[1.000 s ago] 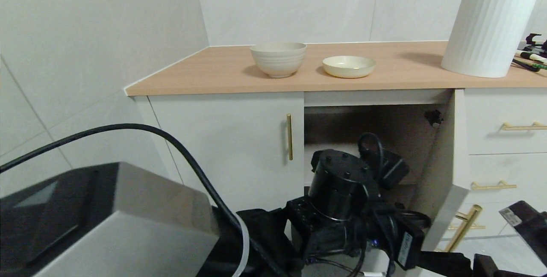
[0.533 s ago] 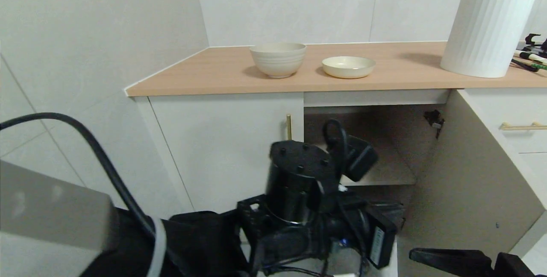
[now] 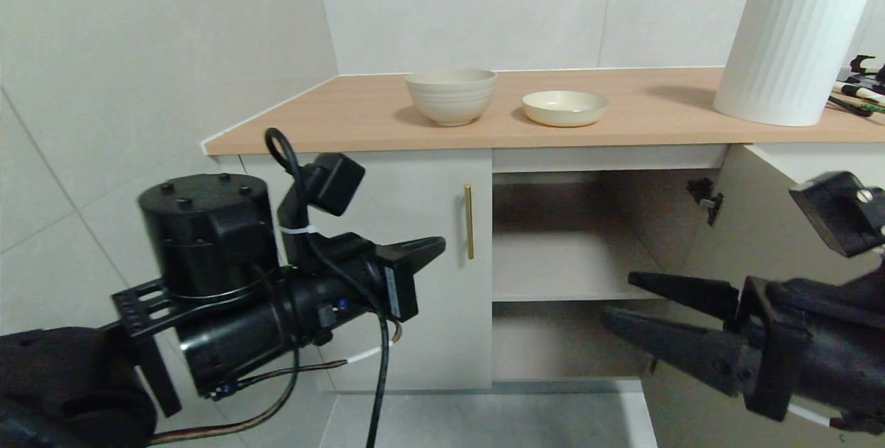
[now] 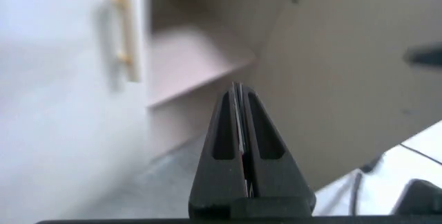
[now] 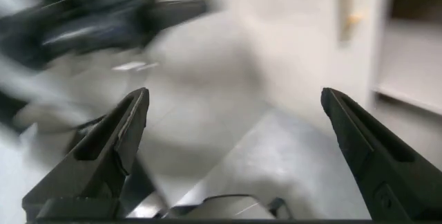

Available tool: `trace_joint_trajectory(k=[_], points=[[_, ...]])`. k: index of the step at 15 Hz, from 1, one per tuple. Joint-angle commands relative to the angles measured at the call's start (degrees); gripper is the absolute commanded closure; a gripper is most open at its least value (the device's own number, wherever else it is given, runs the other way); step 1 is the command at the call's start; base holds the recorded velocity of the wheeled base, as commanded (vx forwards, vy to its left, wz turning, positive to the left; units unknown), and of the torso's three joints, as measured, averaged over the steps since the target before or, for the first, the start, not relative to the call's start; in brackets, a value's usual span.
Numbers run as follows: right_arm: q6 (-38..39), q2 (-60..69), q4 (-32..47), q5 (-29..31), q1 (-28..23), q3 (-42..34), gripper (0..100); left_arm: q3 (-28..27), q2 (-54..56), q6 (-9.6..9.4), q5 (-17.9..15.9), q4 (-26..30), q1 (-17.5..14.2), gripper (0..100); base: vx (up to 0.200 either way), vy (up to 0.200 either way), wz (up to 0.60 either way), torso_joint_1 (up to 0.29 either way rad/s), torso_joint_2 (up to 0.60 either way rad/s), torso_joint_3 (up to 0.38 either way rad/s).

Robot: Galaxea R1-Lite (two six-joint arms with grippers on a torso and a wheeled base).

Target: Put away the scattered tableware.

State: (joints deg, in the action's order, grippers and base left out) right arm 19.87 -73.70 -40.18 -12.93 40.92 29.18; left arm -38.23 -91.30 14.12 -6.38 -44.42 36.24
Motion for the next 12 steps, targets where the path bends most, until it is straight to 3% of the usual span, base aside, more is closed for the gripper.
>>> trace_joint_trajectory(k=[1, 4, 6, 8, 9, 12], points=[[-0.10, -4.17, 11.62, 3.53, -2.52, 12.39, 0, 2.81, 8.33, -2.34, 0.05, 1.62, -4.51, 100, 0.000, 0.000, 0.00, 0.000, 0.00, 0.000], [-3.52, -7.86, 23.22, 12.14, -5.06, 23.29, 0, 2.55, 12.98, -6.03, 0.22, 8.65, -11.02, 100, 0.000, 0.000, 0.00, 0.000, 0.00, 0.000], [-8.44, -10.06, 23.04, 13.37, -7.26, 24.34, 0, 2.72, 13.86, -6.03, 0.49, 10.67, -11.55, 100, 0.000, 0.000, 0.00, 0.000, 0.00, 0.000], [-6.86, -10.32, 23.39, 13.29, -7.44, 24.08, 0, 2.28, 13.51, -6.12, 0.49, 10.76, -11.55, 100, 0.000, 0.000, 0.00, 0.000, 0.00, 0.000], [-5.54, -10.06, 23.31, 13.90, -7.44, 22.85, 0, 1.93, 13.34, -6.12, 0.40, 11.11, -11.46, 0, 0.000, 0.000, 0.00, 0.000, 0.00, 0.000], [-5.28, -6.98, 23.48, 13.64, -7.35, 22.85, 0, 1.32, 12.55, -5.94, -0.04, 10.85, -10.75, 0, 0.000, 0.000, 0.00, 0.000, 0.00, 0.000]])
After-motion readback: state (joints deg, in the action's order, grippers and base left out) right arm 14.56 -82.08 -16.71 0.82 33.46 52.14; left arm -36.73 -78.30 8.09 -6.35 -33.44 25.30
